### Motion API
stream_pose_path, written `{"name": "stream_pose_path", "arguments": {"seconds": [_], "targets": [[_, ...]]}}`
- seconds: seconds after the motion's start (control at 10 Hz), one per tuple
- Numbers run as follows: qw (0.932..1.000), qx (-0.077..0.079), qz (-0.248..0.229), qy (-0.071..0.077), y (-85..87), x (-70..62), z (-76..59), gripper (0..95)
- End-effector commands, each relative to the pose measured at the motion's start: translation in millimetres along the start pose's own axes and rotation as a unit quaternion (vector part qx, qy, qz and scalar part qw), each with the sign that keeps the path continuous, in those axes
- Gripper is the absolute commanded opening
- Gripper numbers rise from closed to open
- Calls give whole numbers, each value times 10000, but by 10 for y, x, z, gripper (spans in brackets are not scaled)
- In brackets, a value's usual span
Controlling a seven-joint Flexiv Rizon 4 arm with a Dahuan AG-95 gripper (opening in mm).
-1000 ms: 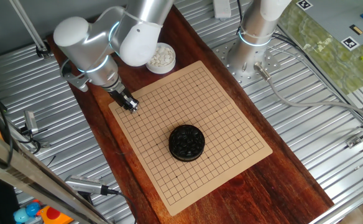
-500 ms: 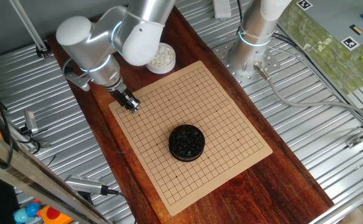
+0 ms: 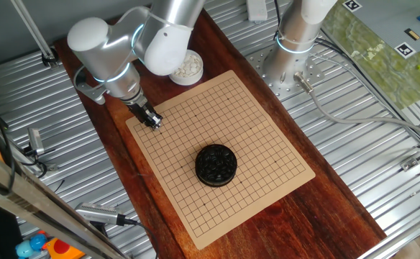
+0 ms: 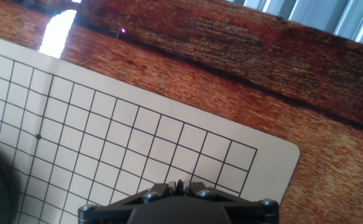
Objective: Play the first move as black on the 3-4 point in the upper right corner of the Go board
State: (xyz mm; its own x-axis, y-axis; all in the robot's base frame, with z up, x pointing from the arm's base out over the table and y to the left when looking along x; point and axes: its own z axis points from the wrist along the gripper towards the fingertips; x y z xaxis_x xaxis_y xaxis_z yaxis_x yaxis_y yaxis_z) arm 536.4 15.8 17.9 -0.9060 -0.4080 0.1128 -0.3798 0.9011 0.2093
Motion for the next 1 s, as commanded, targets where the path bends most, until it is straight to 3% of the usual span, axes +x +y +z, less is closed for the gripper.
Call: {"name": "stream_pose_path", "arguments": {"seconds": [0.1, 1.0], "targets": [[10000, -4, -11, -4, 0, -1, 6, 0], [9999, 21, -56, -80, -13, -2, 40, 0]]}}
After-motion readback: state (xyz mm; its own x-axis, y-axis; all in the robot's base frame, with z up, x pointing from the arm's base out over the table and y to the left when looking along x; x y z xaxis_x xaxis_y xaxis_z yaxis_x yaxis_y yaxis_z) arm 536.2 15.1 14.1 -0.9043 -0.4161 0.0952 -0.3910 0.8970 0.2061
